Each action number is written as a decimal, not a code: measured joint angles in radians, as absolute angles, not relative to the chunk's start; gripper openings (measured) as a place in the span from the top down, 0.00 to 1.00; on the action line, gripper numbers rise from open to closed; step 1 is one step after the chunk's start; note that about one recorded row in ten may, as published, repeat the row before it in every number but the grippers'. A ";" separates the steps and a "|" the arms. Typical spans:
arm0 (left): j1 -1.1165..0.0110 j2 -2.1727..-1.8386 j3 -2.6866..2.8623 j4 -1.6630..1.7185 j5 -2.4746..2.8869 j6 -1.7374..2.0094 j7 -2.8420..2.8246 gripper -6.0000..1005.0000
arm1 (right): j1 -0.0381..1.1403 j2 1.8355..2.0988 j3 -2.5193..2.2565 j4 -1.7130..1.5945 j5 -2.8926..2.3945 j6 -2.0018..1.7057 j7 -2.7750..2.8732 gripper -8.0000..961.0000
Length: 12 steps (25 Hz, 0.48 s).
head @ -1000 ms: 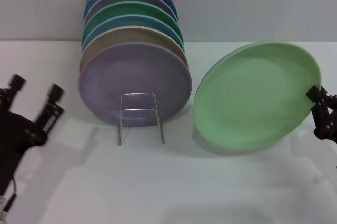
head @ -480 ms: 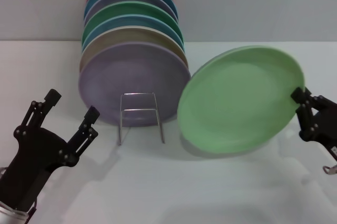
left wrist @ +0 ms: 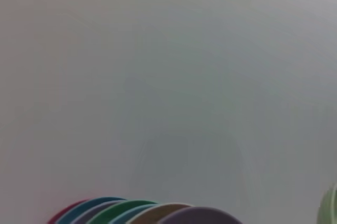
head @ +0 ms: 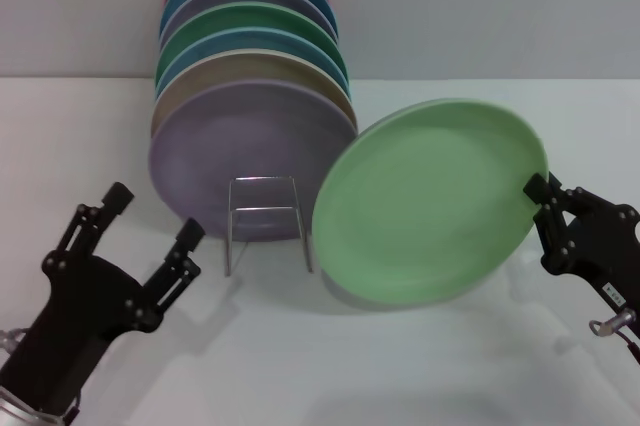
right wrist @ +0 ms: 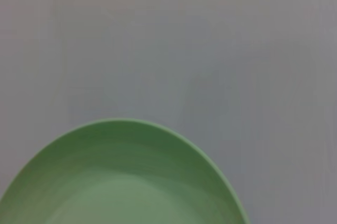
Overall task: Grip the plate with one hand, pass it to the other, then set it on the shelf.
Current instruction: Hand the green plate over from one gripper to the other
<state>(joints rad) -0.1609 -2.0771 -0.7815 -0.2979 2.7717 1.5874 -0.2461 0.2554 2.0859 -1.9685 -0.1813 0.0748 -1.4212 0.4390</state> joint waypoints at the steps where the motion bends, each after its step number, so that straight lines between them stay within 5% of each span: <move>1: -0.161 -2.078 -0.776 -0.298 2.772 1.587 -0.246 0.17 | 0.254 2.086 -1.969 -0.179 0.075 -1.424 0.439 0.97; 12: -0.172 -2.079 -0.733 -0.332 2.772 1.521 -0.239 0.17 | 0.254 2.086 -1.979 -0.186 0.075 -1.422 0.438 0.97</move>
